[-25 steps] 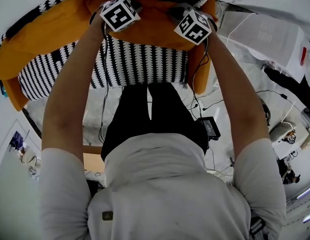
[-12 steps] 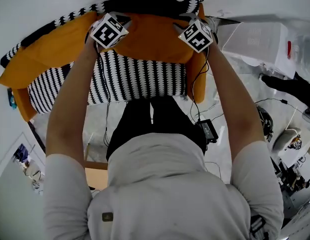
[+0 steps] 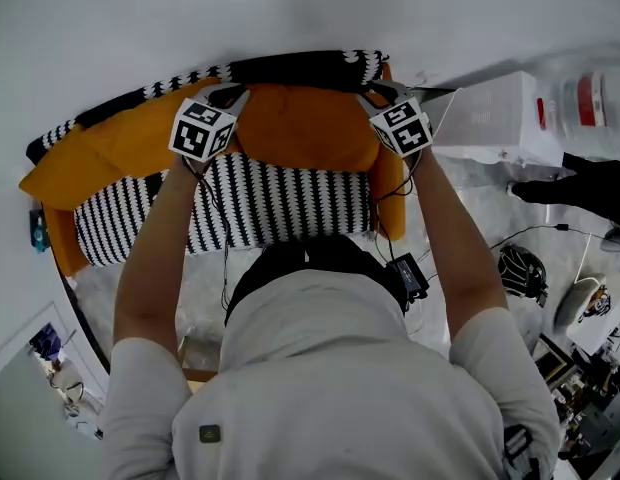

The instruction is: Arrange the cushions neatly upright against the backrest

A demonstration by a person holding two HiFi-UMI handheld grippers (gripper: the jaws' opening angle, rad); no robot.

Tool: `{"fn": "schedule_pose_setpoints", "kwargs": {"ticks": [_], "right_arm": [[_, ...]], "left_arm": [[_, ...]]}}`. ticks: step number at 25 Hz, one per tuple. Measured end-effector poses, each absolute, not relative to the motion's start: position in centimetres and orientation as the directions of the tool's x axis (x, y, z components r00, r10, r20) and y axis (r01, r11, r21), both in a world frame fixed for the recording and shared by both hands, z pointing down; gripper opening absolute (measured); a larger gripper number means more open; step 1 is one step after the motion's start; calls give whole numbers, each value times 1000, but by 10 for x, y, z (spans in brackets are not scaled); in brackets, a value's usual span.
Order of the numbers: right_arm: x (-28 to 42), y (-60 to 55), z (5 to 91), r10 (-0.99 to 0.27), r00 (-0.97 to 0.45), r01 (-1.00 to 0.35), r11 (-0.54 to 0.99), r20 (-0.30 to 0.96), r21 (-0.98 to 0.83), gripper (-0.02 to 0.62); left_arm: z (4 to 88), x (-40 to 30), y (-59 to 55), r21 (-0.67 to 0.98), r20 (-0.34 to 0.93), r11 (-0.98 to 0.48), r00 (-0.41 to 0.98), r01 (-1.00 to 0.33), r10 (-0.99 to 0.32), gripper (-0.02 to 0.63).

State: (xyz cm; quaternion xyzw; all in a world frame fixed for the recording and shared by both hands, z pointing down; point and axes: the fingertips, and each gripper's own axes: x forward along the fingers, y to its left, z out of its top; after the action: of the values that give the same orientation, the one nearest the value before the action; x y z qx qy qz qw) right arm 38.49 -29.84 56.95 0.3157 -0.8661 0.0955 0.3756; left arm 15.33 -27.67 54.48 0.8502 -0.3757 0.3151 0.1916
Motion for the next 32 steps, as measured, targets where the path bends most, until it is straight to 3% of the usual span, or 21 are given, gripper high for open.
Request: {"fn": "schedule_pose_setpoints", "kwargs": {"ticks": [3,11,17,32], "right_arm": [[383,-289,525,-562,-529,-684,726,636,73,86],[354,-253,438,-670,-561,-742,667,485,63,51],[338,-224,393,-716,-578,-763,644,391,52,32],[346,-177,348,-754,-575,-772,628,319,93,28]], "left_arm": [[504,143,-261,64,623,-623,519,-779,-584,28],[420,115,-230,22,470,-565,507,-825,-723,26],[380,110,-201,79,351,-517,509,-853,-786,22],[337,101,-167,39,257,-512,504,-858,-825,9]]}}
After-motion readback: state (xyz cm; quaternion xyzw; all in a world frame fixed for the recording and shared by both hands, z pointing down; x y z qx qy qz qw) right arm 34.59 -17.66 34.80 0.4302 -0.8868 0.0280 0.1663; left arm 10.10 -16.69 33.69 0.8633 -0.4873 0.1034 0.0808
